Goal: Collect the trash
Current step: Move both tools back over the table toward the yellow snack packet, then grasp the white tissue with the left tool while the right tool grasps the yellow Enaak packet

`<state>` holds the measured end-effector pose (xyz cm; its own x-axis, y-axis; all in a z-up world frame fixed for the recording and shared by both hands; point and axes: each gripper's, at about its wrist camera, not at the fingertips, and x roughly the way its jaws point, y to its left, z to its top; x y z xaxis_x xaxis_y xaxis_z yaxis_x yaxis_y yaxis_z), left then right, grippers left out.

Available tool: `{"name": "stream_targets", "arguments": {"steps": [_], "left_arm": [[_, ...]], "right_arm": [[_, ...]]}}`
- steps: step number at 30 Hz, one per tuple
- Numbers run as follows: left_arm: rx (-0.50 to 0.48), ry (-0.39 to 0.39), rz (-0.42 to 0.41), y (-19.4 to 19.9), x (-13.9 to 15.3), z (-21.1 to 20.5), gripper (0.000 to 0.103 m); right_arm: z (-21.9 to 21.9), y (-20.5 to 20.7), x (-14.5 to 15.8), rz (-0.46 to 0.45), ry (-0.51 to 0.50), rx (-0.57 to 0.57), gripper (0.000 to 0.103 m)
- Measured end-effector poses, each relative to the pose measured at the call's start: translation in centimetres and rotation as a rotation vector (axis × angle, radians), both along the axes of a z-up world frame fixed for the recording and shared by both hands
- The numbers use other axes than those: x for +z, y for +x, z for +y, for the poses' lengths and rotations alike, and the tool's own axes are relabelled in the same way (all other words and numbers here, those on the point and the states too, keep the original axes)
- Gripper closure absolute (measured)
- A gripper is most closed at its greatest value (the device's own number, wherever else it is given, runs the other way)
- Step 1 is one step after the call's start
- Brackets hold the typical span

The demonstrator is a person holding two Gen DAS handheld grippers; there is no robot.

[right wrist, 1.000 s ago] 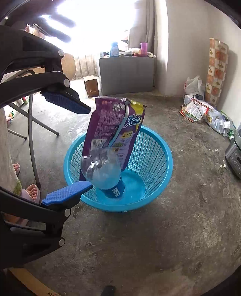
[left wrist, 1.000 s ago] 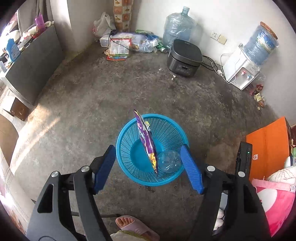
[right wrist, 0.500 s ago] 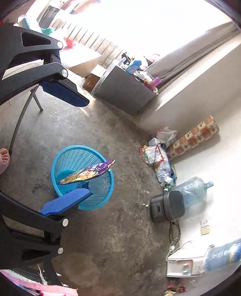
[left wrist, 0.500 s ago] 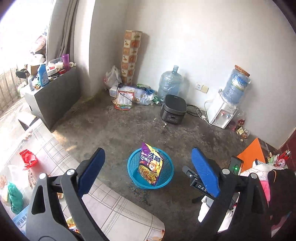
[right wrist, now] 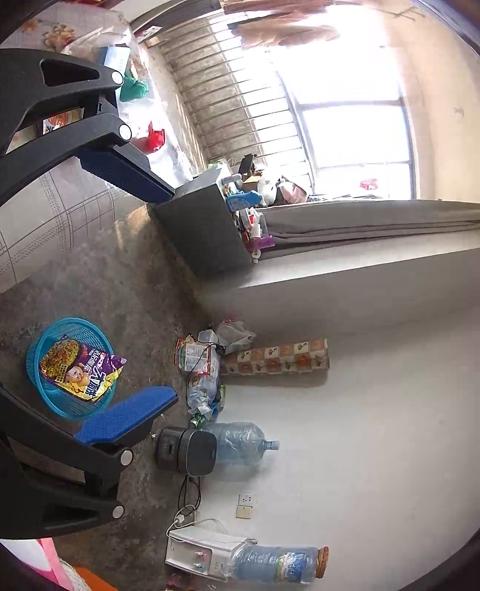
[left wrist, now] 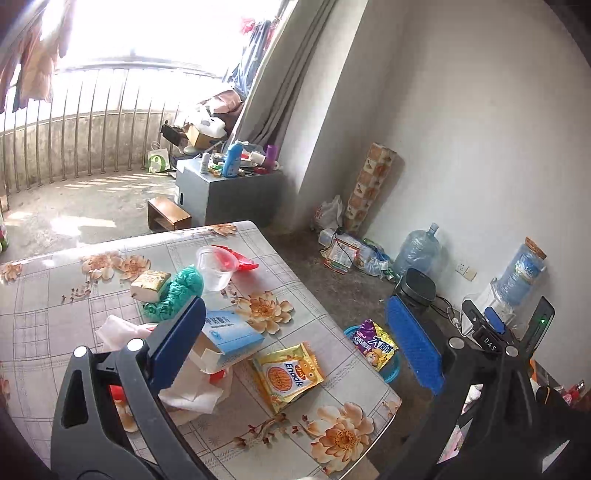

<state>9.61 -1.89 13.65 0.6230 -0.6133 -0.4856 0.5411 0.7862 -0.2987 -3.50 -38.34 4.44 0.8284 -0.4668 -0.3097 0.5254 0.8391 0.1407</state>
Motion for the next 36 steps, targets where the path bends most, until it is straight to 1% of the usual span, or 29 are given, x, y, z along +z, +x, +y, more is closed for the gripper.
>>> {"name": "stream_targets", "arguments": {"steps": [4,8,11,13,16,19,21,24,25,27,29,31,32,36], "left_arm": [[0.109,-0.026,0.021,-0.7,-1.1,5.5,0.009],[0.200,-0.023,0.004,-1.8,-2.5,9.1,0.009],[0.217,-0.031,-0.007,-2.4,-3.9,10.5,0.009],[0.201,-0.033,0.006,-2.6,-5.1,10.7,0.009],[0.189,-0.011,0.036,-2.3,-7.1,10.5,0.009],[0.162,0.006,0.073,-1.6,-9.1,9.8,0.009],[0.146,0.018,0.073,-1.2,-10.2,9.1,0.009],[0.162,0.031,0.104,0.1,-11.6,8.6,0.009],[0.175,0.031,0.117,0.6,-12.0,8.5,0.009],[0.200,0.035,0.142,1.7,-12.6,8.5,0.009],[0.225,0.044,0.150,2.7,-13.0,8.6,0.010],[0.249,0.058,0.160,3.6,-13.3,8.5,0.018],[0.258,0.065,0.173,4.1,-13.5,8.4,0.025],[0.271,0.039,0.236,5.7,-14.7,8.3,0.035]], "right_arm": [[2.9,-0.1,0.9,-0.010,-0.036,0.058,0.006],[5.6,0.0,2.0,-0.044,-0.062,0.128,0.006],[7.1,0.3,2.4,-0.071,-0.067,0.165,0.006],[8.1,1.0,2.2,-0.055,-0.043,0.208,0.006],[9.0,2.6,0.7,0.032,0.027,0.288,0.006],[9.4,4.2,-1.5,0.127,0.128,0.360,0.006],[9.6,5.2,-2.9,0.179,0.206,0.406,0.007],[9.9,6.7,-5.1,0.259,0.308,0.453,0.014],[9.9,7.4,-5.7,0.290,0.337,0.458,0.014],[10.0,8.7,-7.2,0.365,0.395,0.464,0.018],[9.9,10.1,-8.5,0.432,0.447,0.468,0.020],[9.6,11.2,-9.8,0.480,0.494,0.465,0.024],[9.5,11.6,-10.2,0.496,0.512,0.461,0.025],[9.1,12.9,-11.5,0.550,0.542,0.438,0.029]]}}
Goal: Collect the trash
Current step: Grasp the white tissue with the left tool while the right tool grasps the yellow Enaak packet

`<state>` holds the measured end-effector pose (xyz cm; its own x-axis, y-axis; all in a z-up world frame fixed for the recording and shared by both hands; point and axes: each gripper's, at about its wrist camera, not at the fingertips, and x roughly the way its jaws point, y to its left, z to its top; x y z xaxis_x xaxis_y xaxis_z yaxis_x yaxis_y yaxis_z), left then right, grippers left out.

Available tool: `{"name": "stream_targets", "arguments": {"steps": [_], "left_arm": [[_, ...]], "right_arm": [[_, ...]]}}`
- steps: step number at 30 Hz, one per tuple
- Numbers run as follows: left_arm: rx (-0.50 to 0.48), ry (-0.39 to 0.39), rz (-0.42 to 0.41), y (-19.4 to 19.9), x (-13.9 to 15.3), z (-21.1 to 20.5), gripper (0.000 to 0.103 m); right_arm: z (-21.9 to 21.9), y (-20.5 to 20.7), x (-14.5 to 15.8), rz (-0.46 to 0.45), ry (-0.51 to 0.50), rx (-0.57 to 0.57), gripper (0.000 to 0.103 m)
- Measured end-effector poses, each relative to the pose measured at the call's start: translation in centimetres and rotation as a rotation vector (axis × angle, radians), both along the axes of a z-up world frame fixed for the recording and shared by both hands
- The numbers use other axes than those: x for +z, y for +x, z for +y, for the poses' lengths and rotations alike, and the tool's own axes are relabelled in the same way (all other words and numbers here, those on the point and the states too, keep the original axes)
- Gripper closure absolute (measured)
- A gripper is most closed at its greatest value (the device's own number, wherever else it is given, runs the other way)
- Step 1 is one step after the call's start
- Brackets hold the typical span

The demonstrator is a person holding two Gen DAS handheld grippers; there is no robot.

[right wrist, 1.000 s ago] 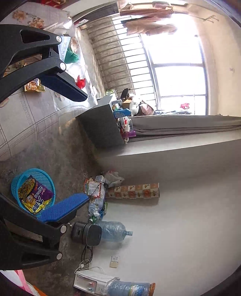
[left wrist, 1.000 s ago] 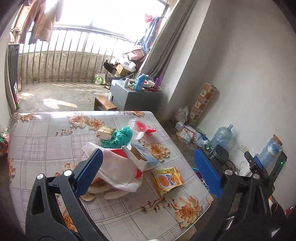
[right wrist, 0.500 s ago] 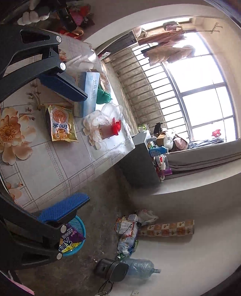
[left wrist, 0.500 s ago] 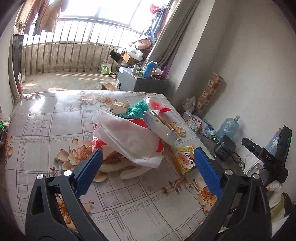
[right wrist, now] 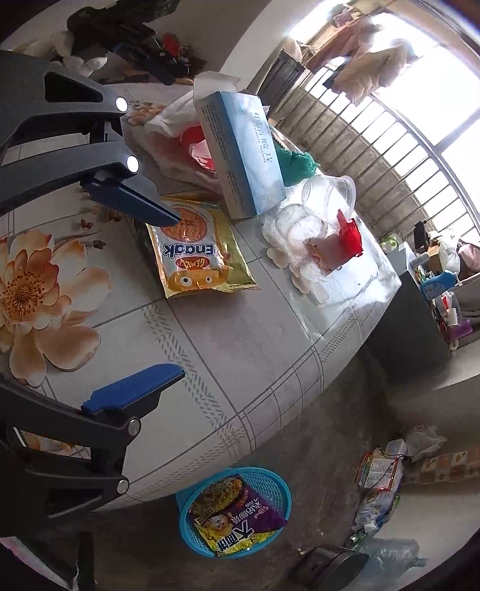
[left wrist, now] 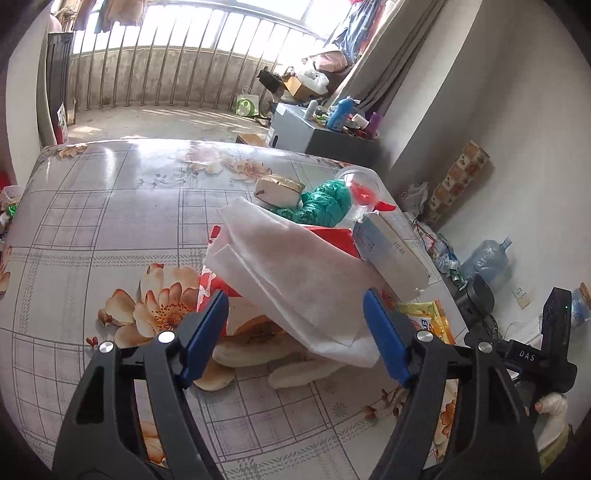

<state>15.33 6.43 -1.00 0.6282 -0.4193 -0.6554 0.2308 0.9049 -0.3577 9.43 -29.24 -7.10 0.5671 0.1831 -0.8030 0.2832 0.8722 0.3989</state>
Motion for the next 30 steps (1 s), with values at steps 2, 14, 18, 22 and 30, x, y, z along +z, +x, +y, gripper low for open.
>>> {"name": "stream_targets", "arguments": {"steps": [2,14,18,22,30], "left_arm": [[0.009,0.003,0.012,0.5,-0.5,-0.1,0.039],[0.022,0.109,0.030,2.6,-2.3,-1.2,0.085],[0.017,0.112,0.024,2.6,-2.5,-0.9,0.098],[0.000,0.099,0.011,2.1,-2.3,-0.6,0.103],[-0.006,0.056,-0.054,-0.2,0.4,1.5,0.103]], "right_arm": [[0.1,0.7,-0.4,0.016,-0.017,-0.003,0.030],[3.9,4.4,-0.9,0.034,-0.292,0.092,0.047],[4.7,4.2,-0.9,0.035,-0.378,0.097,0.069],[4.5,3.9,-0.7,0.033,-0.348,0.102,0.093],[4.3,2.6,-0.5,0.015,-0.259,0.110,0.099]]}}
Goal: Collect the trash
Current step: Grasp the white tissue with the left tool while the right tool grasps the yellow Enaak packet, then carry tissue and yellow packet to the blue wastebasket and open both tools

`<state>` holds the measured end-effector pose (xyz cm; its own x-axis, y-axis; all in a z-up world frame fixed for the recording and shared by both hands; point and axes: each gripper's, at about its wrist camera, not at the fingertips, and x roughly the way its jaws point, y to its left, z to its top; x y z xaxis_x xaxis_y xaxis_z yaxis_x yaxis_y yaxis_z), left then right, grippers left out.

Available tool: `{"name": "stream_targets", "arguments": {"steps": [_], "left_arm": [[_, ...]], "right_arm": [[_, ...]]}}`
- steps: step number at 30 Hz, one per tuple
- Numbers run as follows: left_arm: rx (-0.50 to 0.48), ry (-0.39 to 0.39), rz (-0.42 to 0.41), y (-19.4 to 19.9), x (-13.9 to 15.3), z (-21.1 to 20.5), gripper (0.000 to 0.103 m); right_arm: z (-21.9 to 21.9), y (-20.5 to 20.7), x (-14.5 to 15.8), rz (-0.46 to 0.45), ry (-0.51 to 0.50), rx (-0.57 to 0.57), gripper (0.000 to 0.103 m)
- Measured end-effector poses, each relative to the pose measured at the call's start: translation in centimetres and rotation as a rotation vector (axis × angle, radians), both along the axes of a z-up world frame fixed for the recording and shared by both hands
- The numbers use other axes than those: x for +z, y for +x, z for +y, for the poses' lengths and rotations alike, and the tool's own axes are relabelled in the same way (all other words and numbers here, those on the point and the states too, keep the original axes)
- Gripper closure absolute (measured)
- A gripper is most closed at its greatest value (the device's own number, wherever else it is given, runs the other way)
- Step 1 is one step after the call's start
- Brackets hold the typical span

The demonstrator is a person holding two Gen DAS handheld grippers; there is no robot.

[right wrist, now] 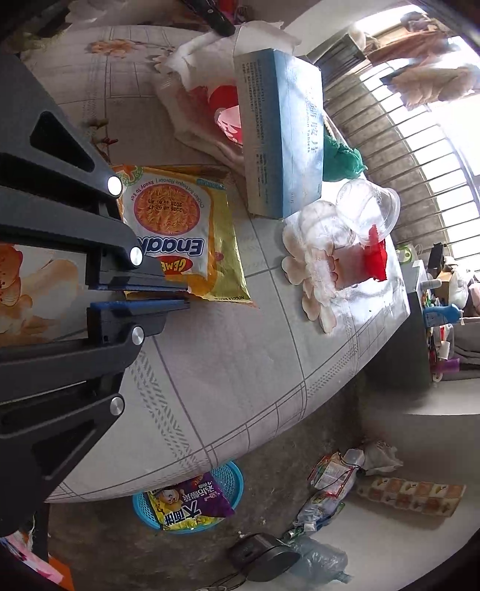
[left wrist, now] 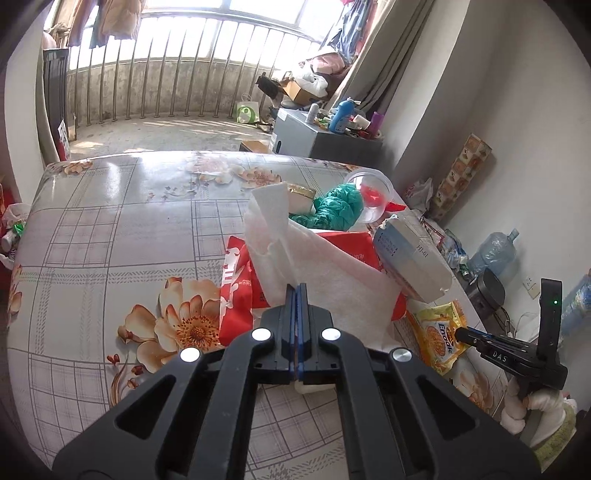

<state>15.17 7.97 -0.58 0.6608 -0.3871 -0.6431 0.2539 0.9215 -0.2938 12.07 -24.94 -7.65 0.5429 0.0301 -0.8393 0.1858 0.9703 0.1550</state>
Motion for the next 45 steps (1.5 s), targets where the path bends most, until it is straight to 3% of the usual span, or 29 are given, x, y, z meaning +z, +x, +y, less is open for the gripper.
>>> {"name": "stream_targets", "arguments": {"steps": [13,24,37,45], "left_arm": [[0.000,-0.032,-0.075,-4.0,4.4,2.3,0.103],[-0.207,-0.164,-0.122,-6.6,7.2,0.0,0.103],[-0.515,-0.195,-0.169,-6.1,10.5,-10.8,0.103],[-0.700,-0.180,-0.156,-4.4,11.2,-21.3,0.103]], "right_arm": [[-0.1,-2.5,3.8,-0.094,-0.031,0.001,0.099],[-2.3,-6.2,7.3,-0.165,-0.105,-0.094,0.099],[-10.1,-11.3,11.6,-0.292,-0.196,-0.354,0.099],[-15.8,-14.6,10.6,-0.302,-0.198,-0.529,0.099]]}}
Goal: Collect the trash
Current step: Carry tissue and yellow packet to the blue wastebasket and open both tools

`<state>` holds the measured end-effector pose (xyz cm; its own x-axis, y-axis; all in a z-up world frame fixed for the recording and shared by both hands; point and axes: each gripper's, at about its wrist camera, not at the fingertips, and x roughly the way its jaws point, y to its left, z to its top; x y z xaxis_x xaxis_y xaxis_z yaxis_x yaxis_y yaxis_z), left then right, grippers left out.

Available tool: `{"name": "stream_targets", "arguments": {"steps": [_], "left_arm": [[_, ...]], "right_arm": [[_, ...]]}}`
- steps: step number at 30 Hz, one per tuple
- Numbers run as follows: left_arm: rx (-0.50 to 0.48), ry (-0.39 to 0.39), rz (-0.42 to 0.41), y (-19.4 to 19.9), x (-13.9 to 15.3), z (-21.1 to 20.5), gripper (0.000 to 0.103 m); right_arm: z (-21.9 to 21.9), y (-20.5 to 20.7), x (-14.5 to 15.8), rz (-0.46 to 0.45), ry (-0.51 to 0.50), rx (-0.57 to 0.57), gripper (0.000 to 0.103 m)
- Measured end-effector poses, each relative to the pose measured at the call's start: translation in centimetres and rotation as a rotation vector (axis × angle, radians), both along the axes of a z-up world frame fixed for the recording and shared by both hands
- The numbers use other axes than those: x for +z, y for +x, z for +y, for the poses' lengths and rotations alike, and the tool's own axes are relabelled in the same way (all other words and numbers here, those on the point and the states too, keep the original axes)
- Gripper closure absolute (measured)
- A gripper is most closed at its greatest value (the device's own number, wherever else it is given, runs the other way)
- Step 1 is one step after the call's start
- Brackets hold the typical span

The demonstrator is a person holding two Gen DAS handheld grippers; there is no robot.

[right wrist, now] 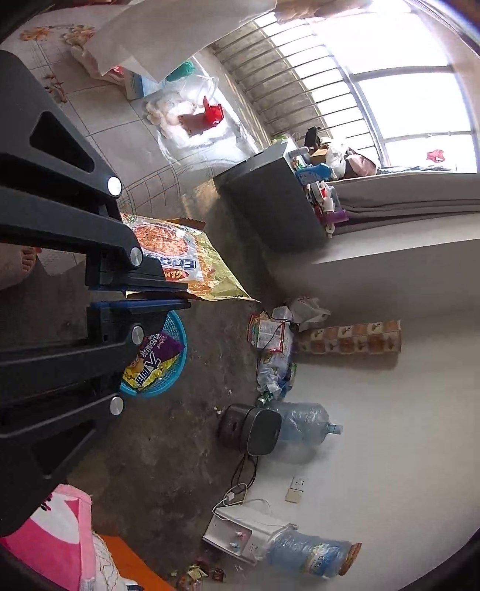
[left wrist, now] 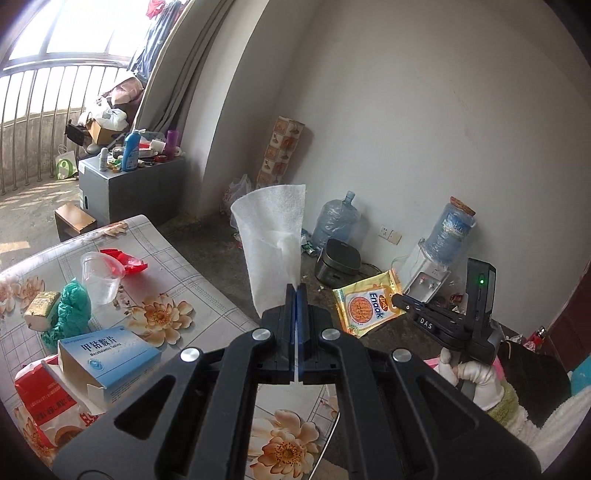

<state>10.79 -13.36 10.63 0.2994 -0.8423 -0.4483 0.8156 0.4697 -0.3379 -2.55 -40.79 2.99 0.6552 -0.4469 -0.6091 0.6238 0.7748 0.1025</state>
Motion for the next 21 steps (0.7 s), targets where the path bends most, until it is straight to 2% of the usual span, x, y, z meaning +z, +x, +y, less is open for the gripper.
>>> {"name": "stream_targets", "arguments": {"steps": [7,10,15,21], "left_arm": [[-0.132,0.060,0.008,1.0,-0.7,-9.9,0.103],[-0.188,0.107,0.045,1.8,-2.1,-14.6,0.103],[-0.252,0.235,0.111,3.1,-6.4,-22.9,0.103],[-0.289,0.425,0.137,4.4,-13.3,-32.0,0.103]], "right_arm": [[-4.7,-0.7,-3.5,0.032,0.053,-0.107,0.099],[-6.6,-0.4,-5.5,0.046,0.077,-0.137,0.099],[-10.4,1.2,-10.2,0.095,0.131,-0.183,0.099],[-15.4,3.7,-16.8,0.187,0.179,-0.229,0.099]]}}
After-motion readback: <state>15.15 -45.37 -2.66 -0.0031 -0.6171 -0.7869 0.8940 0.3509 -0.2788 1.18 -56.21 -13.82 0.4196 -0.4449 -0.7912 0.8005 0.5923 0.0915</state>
